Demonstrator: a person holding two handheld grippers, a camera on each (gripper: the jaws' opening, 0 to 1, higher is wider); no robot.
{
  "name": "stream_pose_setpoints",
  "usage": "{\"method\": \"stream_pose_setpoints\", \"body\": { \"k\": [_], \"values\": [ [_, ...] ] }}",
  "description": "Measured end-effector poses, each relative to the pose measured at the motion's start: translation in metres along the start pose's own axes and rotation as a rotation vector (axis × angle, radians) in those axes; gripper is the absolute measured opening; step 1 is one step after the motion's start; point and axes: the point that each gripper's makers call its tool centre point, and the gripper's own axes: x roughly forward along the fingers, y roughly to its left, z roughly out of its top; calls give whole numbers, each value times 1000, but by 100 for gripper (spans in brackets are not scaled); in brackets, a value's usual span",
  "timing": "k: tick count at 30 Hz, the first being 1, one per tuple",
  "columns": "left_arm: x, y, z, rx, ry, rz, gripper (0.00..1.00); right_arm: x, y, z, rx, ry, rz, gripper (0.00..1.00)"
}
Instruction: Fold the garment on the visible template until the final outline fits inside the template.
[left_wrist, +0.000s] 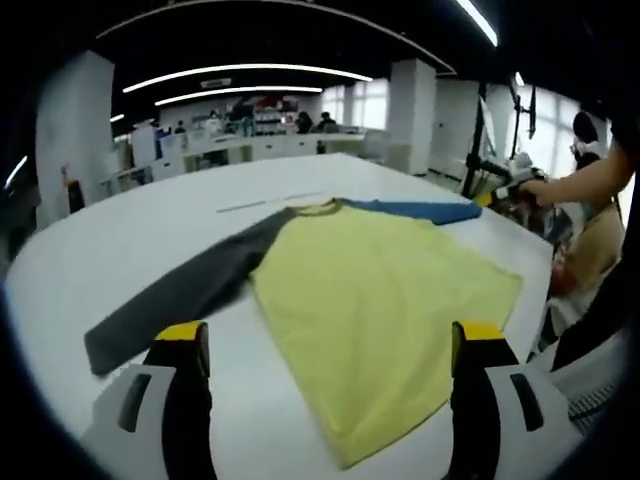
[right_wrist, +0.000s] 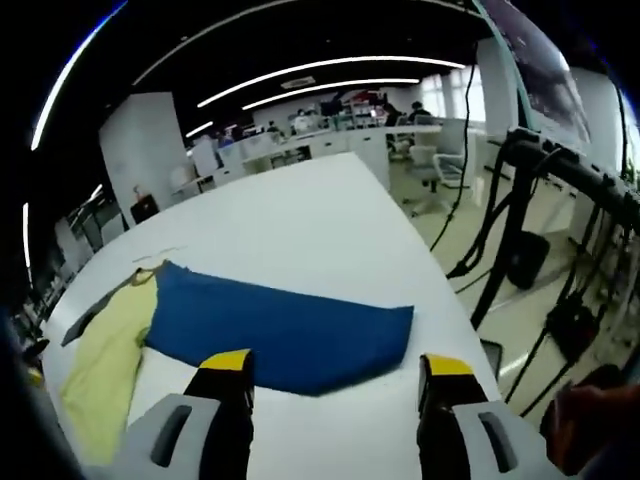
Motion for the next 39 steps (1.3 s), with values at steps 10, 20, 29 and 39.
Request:
{"method": "stream_pose_setpoints", "body": {
  "k": [10, 20, 29, 39],
  "values": [
    [-2, 4, 1, 38, 23, 34, 87, 24, -38, 4, 9, 36, -59, 30],
    [-5, 6, -4, 46, 40, 47, 85, 29, -58, -1, 24, 72, -95, 14],
    [-8, 7, 2, 40, 31, 51, 83, 31, -66, 3, -10, 68, -109, 0],
    [-10, 9, 4, 48, 27, 67, 83, 18, -48, 32, -21, -4, -62, 0]
  ]
}}
